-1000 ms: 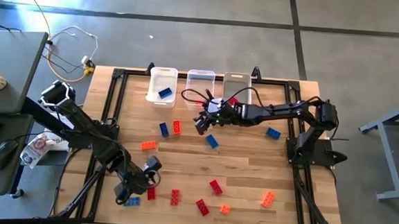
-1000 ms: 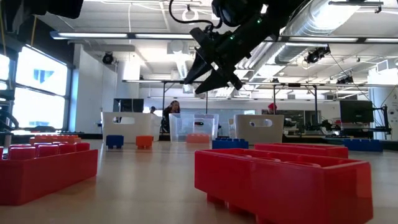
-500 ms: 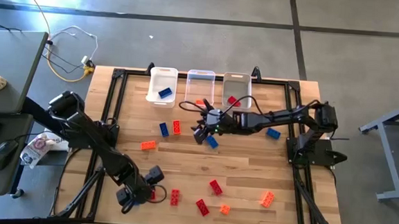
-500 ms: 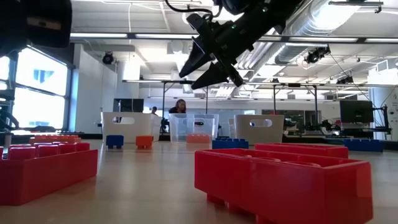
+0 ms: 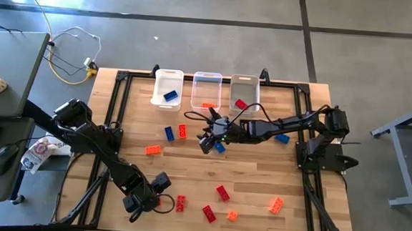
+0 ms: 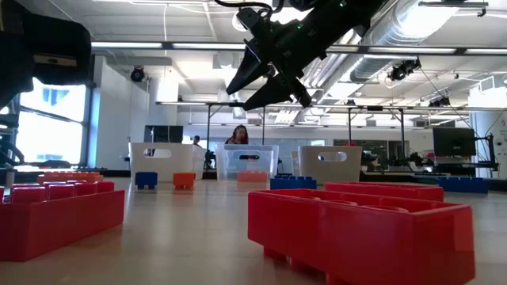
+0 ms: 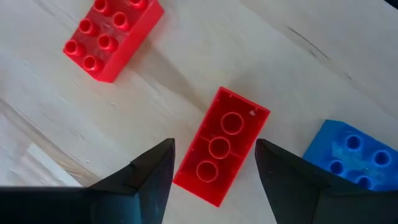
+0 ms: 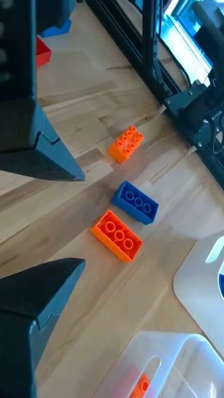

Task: Sort & place blocks by color
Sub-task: Put the red game piece into the gray bin

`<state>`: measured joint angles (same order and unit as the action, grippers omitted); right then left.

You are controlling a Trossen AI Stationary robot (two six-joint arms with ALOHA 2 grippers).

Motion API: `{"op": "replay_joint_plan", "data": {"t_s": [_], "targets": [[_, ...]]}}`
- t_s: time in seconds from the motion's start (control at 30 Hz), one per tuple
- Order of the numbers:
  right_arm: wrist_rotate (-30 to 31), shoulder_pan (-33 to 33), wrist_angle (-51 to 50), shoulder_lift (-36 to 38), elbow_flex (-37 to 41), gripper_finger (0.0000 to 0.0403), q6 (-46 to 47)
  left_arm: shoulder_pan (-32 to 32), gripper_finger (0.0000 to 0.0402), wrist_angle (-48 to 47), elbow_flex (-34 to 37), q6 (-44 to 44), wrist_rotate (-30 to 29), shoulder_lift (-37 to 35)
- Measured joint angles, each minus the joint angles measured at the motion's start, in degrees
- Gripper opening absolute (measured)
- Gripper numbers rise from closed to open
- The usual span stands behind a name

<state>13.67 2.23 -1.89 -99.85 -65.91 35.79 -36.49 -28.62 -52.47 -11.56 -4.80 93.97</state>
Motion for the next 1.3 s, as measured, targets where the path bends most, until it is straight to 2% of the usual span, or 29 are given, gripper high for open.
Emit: {"op": "replay_joint_plan", "data": {"t_s": [0.4,0.87,1.3], "targets": [[-0.2,0.1,0.0,0.0,0.0,0.0199,0.0,0.1,0.0211,-1.6,0.0,-9.4,-0.5,0.0],[-0.3,0.1,0.0,0.0,0.0,0.0199,0.0,0.7,0.0206,-1.5,0.0,-11.1,-2.3,0.0],[-0.4,0.1,0.0,0.0,0.0,0.0199,0.2,0.9,0.0182,-1.4,0.0,-11.6,-0.3,0.0]]}}
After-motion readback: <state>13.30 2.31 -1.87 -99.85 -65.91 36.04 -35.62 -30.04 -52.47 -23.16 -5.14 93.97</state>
